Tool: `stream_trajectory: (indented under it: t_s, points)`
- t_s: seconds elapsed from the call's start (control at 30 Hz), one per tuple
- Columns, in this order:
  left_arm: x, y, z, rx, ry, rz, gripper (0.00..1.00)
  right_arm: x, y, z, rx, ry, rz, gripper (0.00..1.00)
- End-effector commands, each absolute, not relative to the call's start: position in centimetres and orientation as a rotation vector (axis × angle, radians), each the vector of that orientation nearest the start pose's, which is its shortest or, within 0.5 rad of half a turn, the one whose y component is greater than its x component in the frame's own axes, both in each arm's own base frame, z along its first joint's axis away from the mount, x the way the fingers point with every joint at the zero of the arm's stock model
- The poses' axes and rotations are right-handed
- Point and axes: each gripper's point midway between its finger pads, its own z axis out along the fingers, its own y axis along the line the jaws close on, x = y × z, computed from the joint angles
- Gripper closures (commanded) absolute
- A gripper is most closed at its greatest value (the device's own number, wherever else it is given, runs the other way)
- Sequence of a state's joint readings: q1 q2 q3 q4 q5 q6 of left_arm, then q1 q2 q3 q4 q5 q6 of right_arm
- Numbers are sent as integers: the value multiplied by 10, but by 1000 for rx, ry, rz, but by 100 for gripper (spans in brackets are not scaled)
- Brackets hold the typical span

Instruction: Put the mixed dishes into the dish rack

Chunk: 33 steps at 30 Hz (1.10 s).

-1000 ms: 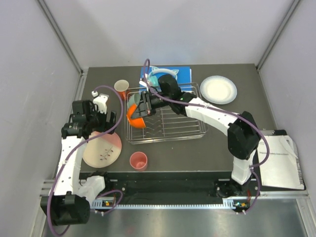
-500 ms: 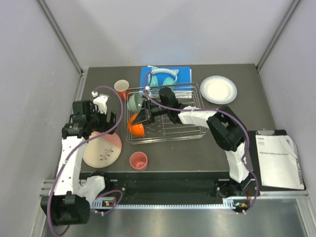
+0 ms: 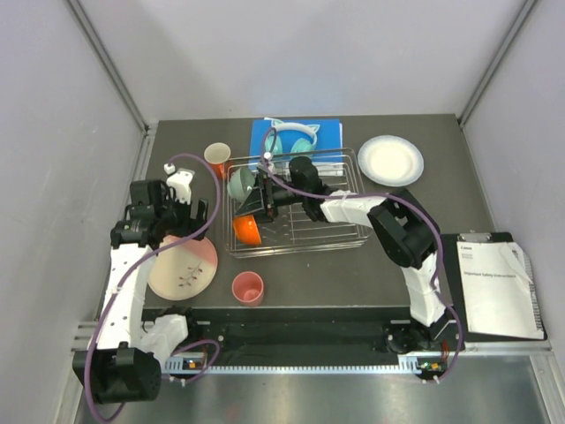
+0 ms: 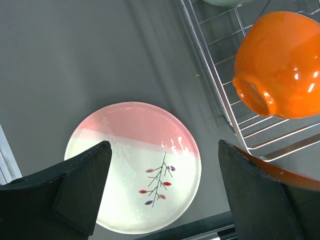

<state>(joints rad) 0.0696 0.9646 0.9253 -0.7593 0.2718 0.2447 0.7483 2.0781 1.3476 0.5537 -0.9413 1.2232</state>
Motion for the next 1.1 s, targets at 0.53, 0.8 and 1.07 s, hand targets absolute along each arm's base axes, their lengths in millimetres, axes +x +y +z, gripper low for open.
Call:
stream_trajectory:
  t_s: [0.53,0.8,1.07]
  points:
    - [268,-20,179,319,2289,-174,8,334,354,201,-441,2288,1483,13]
    - [271,-20,181,321,2291,-180,8,421,190,242,48,2219,907,14]
    - [273,-22,181,313,2291,-196,8,455,20,183,674,2141,583,18]
